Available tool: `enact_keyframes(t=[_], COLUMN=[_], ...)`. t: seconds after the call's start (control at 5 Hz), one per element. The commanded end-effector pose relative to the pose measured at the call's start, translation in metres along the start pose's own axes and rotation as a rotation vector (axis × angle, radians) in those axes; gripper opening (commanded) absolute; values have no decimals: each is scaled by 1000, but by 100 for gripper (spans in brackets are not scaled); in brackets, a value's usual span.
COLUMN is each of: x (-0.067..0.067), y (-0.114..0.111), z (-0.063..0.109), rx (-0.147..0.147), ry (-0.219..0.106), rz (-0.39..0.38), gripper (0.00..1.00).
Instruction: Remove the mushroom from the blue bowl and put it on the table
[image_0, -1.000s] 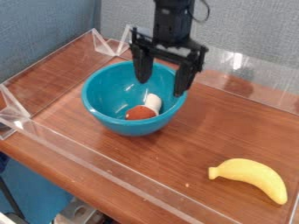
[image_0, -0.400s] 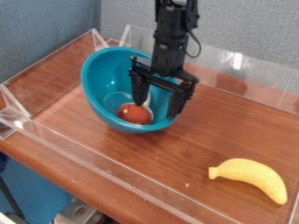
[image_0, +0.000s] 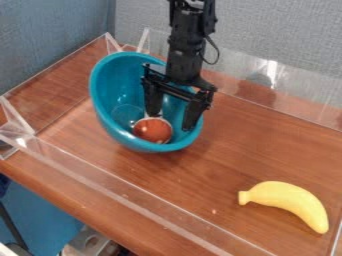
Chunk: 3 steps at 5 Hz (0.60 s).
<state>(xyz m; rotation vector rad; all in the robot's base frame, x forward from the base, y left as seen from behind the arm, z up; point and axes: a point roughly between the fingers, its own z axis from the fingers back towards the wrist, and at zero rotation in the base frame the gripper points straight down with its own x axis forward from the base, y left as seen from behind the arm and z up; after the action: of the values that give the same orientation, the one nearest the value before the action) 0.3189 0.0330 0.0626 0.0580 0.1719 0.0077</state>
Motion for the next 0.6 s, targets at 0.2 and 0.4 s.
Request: enact_keyframes(t=[0.2,0.4], x=[4,2], y=[-1,-6], z=[22,30], rx=[-8,-11], ry=[-67,-79], rz=[11,4], gripper=[100,100])
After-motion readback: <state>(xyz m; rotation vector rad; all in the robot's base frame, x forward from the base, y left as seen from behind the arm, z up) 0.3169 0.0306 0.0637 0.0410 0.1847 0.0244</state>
